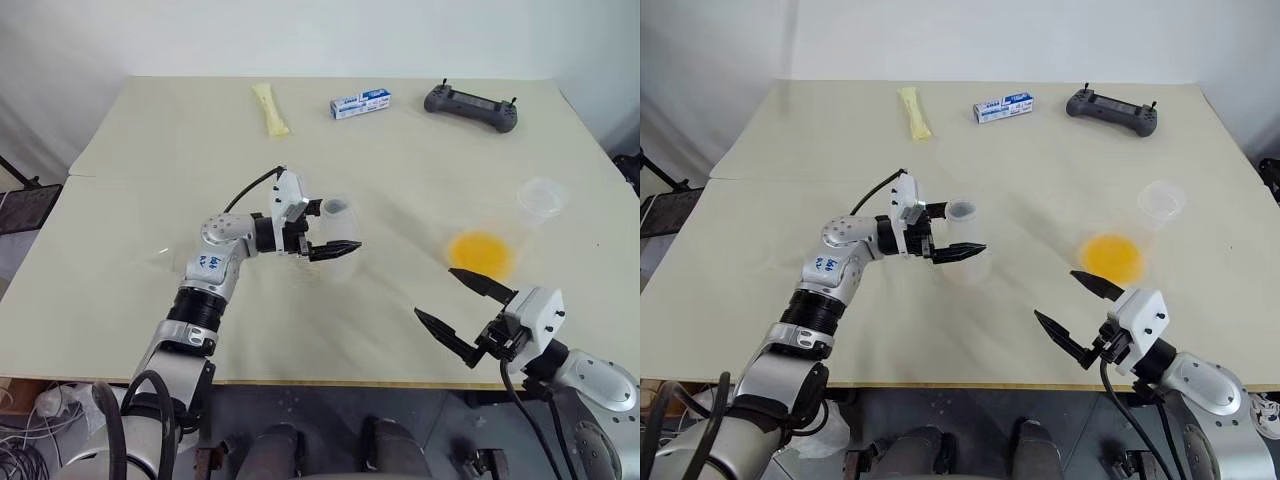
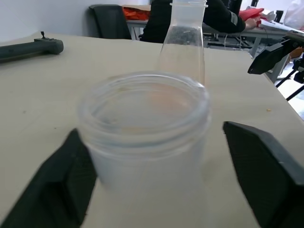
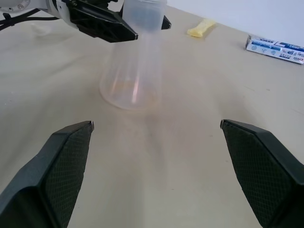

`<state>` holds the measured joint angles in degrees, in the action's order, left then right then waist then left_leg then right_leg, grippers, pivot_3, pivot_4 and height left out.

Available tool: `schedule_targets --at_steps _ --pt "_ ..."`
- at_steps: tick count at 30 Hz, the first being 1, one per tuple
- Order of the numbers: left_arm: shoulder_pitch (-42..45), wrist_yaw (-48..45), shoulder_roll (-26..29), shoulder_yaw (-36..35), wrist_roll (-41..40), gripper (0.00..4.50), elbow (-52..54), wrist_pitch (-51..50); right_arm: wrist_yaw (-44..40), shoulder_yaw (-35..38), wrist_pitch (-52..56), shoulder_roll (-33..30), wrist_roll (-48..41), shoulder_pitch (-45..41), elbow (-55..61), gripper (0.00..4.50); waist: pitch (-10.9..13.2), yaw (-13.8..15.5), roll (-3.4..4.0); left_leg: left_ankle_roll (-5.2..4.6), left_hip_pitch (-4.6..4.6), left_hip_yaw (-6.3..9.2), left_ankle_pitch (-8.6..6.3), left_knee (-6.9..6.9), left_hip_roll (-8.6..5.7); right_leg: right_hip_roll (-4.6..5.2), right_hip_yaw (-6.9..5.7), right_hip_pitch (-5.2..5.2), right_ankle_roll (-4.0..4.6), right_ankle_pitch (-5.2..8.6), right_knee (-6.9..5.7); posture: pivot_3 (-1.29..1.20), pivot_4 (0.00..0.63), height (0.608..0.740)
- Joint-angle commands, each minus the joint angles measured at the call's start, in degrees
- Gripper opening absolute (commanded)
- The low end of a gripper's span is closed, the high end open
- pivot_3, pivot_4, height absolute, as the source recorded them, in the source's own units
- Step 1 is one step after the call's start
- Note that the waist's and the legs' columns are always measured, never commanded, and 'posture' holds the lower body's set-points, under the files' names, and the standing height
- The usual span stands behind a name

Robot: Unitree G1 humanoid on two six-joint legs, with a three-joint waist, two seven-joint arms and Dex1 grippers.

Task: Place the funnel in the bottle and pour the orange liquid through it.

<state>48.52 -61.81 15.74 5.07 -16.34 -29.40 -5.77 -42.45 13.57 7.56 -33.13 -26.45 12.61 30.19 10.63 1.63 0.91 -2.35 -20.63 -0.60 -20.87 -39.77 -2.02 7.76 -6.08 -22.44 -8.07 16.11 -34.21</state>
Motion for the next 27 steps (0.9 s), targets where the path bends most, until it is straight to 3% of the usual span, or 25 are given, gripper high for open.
schedule_targets --at_steps 1,12,27 --pt "-0.3 0.2 -0.1 -0.8 -0.7 4.47 2.9 -0.3 0.5 0.3 -0.3 0.0 -0.4 -0.5 2.0 4.5 0.0 0.0 0.0 0.0 0.0 0.0 0.0 0.0 0.0 0.0 0.0 0.0 0.0 0.0 0.0 0.0 0.15 0.74" --pt "-2.7 2.7 1.4 -2.2 -1.1 4.47 7.6 -4.3 0.1 0.7 0.7 -0.6 -0.7 -1.5 1.6 4.5 0.0 0.0 0.0 0.0 0.0 0.03 0.0 -0.04 0.01 0.0 0.01 0.0 0.0 0.0 -0.03 0.0 0.15 0.74" --pt "-9.1 5.9 10.4 -7.6 -4.6 4.47 21.4 -17.4 -3.2 0.6 1.4 -1.9 -1.4 -3.8 -1.2 4.5 0.0 -0.2 0.0 0.01 -0.02 0.12 -0.01 -0.1 0.02 0.0 0.03 -0.04 0.0 0.0 -0.18 0.0 0.15 0.74"
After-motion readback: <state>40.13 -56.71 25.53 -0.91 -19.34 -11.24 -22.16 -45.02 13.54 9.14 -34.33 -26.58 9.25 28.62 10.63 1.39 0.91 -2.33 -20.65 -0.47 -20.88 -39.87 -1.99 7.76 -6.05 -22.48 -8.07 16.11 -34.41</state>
